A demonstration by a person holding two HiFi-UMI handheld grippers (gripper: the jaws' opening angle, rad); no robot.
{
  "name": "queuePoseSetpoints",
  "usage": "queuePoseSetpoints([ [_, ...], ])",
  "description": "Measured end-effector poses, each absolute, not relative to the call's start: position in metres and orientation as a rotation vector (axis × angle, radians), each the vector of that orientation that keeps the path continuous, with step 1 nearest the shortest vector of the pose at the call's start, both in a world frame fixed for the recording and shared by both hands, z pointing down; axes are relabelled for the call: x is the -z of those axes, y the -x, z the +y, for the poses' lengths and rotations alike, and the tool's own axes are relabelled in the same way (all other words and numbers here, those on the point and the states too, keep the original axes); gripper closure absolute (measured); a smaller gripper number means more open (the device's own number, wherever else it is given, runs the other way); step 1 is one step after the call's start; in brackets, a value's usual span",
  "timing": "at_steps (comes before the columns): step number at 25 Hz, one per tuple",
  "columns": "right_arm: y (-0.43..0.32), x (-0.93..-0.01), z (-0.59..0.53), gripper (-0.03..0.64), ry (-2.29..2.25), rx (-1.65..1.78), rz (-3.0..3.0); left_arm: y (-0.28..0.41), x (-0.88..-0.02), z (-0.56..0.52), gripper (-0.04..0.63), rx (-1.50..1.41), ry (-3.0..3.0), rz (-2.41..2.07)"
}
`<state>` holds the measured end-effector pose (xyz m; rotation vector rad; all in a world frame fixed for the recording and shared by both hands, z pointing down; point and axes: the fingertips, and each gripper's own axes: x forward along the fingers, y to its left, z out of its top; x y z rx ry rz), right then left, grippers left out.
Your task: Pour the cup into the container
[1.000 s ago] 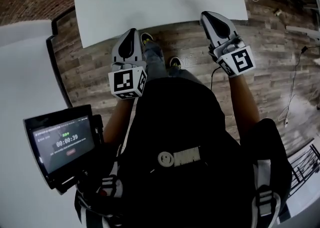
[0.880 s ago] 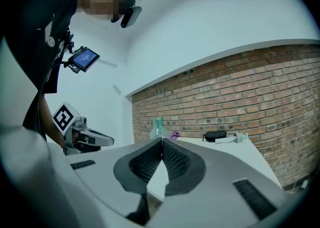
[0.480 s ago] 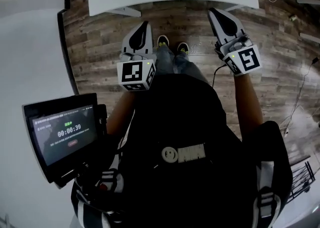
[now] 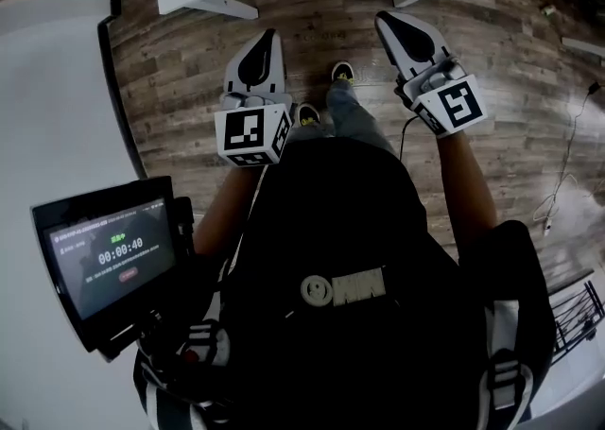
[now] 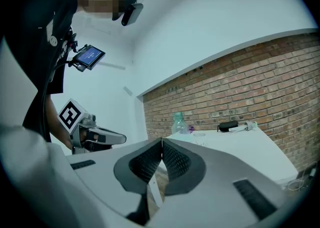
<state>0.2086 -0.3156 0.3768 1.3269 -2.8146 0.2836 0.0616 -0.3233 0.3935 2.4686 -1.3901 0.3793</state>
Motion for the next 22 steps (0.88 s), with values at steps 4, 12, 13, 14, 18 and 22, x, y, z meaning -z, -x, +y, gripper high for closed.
queuePoseSetpoints([
  [4, -0.209, -0.375, -0.311, 0.609, -1.332, -0.308, -2.802, -0.065, -0.396, -0.321, 0.598, -0.374, -2.444, -1.371],
  [12, -0.151, -0.379, -0.227, 0.609, -1.251, -0.307, -2.728, -0.019, -0.408, -0.255, 0.598, -0.334, -2.463, -1.314],
  [13, -0.142, -0.379, -0.217, 0.609, -1.244, -0.314, -2.724, -0.011, -0.41, -0.246, 0.598, -0.339, -2.464, -1.308],
  [14, -0.135, -0.38, -0.207, 0.609, -1.232, -0.321, -2.72, -0.004, -0.412, -0.238, 0.598, -0.342, -2.46, -1.306],
  [18, -0.114, -0.385, -0.157, 0.609, -1.194, -0.314, -2.709, 0.015, -0.418, -0.193, 0.598, -0.336, -2.464, -1.305],
  [22, -0.106, -0.389, -0.116, 0.609, -1.165, -0.278, -2.718, 0.021, -0.42, -0.154, 0.598, -0.32, -2.475, -1.322],
])
